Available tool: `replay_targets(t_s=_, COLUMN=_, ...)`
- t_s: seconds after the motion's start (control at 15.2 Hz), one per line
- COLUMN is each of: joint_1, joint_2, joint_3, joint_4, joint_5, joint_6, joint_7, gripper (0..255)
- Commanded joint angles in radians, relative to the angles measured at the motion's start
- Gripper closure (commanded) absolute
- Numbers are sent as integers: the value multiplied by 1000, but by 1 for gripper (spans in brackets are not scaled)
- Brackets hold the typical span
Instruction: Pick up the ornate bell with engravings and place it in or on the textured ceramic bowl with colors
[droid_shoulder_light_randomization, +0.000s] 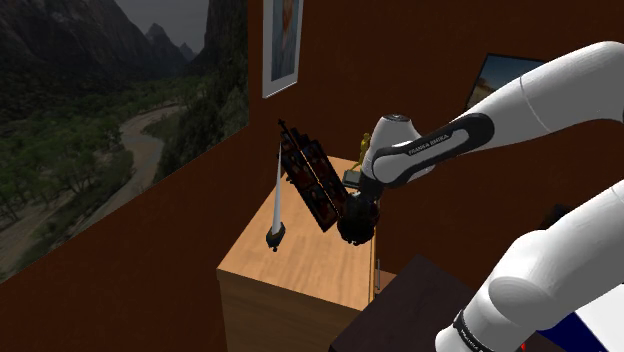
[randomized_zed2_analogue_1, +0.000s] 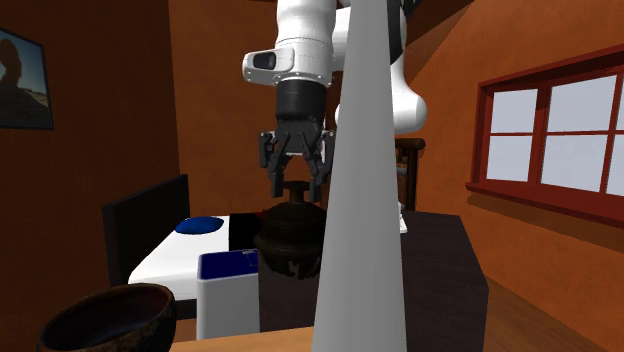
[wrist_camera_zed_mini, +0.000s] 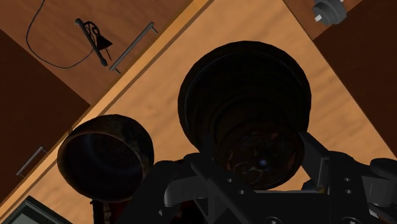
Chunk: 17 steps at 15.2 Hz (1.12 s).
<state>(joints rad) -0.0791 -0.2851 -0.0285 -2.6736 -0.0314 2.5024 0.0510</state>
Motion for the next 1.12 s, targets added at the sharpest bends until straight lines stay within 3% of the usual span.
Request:
replay_targets(t_s=0.0, joint_1=1, joint_2=-26, joint_3=1, joint_4=12, joint_5=1, joint_6=-38, joint_7=1, gripper=255)
replay_targets(t_s=0.33, joint_1=-26, joint_2=16, joint_3=-48, joint_4=94, joint_5=-3, joint_6=-77, joint_7=-72, gripper=255)
replay_targets(t_s=1.06, joint_1=-101, joint_2=258, joint_3=-188, joint_4=443, joint_5=54, joint_6=-186, joint_7=-329, gripper=255)
